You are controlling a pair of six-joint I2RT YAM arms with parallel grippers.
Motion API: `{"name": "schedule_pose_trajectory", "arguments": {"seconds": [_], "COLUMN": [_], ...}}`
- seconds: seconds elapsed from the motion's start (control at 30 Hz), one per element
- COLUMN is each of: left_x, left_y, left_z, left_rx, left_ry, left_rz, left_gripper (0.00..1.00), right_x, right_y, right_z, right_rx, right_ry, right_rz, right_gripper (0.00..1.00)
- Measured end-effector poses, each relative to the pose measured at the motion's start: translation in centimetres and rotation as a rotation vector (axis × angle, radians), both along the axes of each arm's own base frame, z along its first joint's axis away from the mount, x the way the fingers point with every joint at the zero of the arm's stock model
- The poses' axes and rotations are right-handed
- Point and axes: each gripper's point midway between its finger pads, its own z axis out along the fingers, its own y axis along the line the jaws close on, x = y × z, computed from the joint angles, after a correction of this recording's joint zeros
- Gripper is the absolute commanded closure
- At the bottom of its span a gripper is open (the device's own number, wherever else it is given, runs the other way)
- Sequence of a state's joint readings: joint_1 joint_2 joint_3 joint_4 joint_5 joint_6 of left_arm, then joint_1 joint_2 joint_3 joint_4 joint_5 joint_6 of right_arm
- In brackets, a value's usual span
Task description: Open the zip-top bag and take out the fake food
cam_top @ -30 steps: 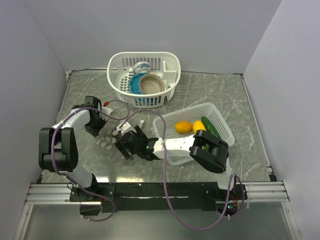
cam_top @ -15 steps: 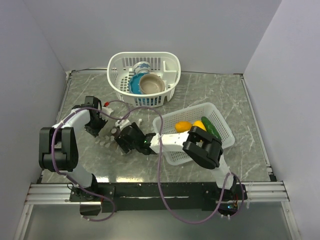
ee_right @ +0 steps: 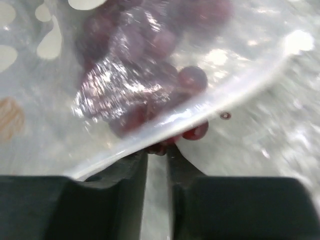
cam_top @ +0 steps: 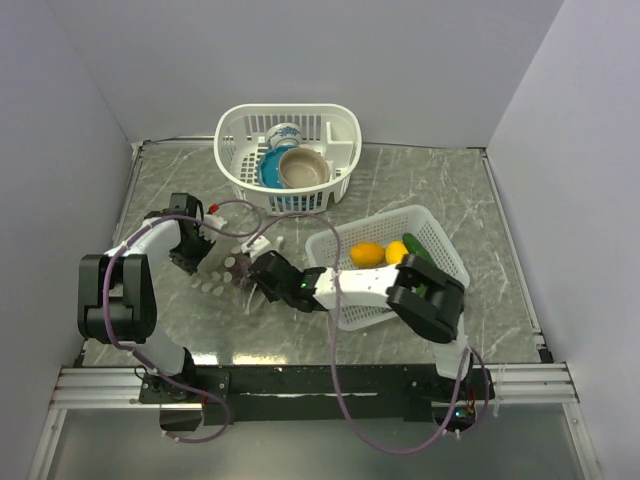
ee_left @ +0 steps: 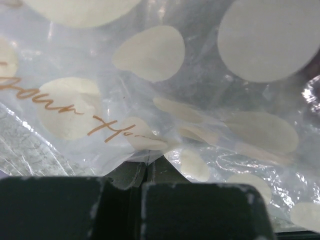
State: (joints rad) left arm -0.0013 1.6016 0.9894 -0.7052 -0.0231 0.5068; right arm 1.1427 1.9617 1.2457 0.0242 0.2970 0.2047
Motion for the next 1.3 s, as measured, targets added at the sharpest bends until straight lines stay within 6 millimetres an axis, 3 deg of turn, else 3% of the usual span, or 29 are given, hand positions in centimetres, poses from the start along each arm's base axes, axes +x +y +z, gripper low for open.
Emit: {"name": "schedule_pose_trajectory", "arguments": {"seconds": [0.1,0.33,0.47,0.57,0.6,0.67,0.7,0.8,0.97,1.1,1.2,1.3], "left_x": [0.1,0.1,0.0,0.0,0.0,0.0,-0.1,-0.1,-0.1,-0.1,-0.1,-0.1], "left_y": [0.0,0.9,1.1,1.1,1.1,1.1,1.1,1.1,1.0,1.0,1.0,1.0], "left_z": [0.0,0.0,0.0,0.0,0.0,0.0,0.0,0.0,0.0,0.0,0.0,0.0], "left_rx": [0.0,0.004,0.007,0.007,0.007,0.006,0.006,0.005,0.005,0.005,0.004,0.002], "left_ry": [-0.003,-0.007,-0.006,-0.006,-0.005,-0.003,-0.003,-0.003,-0.002,-0.001,-0.001,-0.001], "left_rz": [0.0,0.028,0.035,0.035,0.036,0.038,0.038,0.04,0.041,0.041,0.04,0.039], "left_gripper": [0.99,0.99,0.99,0.99,0.99,0.99,0.99,0.99,0.99,0.99,0.99,0.99], "right_x": [-0.7,-2.6,-3.6,-4.1,-4.2,-4.2,-4.2,-4.5,-5.5,-4.3,-3.2,-2.3], "right_y": [-2.4,-8.6,-12.5,-15.4,-16.1,-16.6,-16.4,-14.6,-8.5,-3.9,-1.6,-0.8], "right_z": [2.5,10.8,14.5,16.5,17.0,17.4,17.2,16.0,12.1,9.8,7.3,4.3], "right_rx": [0.019,0.184,0.28,0.343,0.358,0.367,0.354,0.293,0.109,0.0,-0.076,-0.149], "right_ry": [-0.009,-0.067,-0.1,-0.132,-0.139,-0.149,-0.146,-0.13,-0.096,-0.103,-0.106,-0.086], "right_rz": [-0.034,-0.134,-0.201,-0.249,-0.256,-0.253,-0.244,-0.187,-0.025,0.047,0.074,0.081], "right_gripper": [0.83,0.83,0.82,0.63,0.47,0.32,0.17,0.0,0.0,0.0,0.0,0.0]}}
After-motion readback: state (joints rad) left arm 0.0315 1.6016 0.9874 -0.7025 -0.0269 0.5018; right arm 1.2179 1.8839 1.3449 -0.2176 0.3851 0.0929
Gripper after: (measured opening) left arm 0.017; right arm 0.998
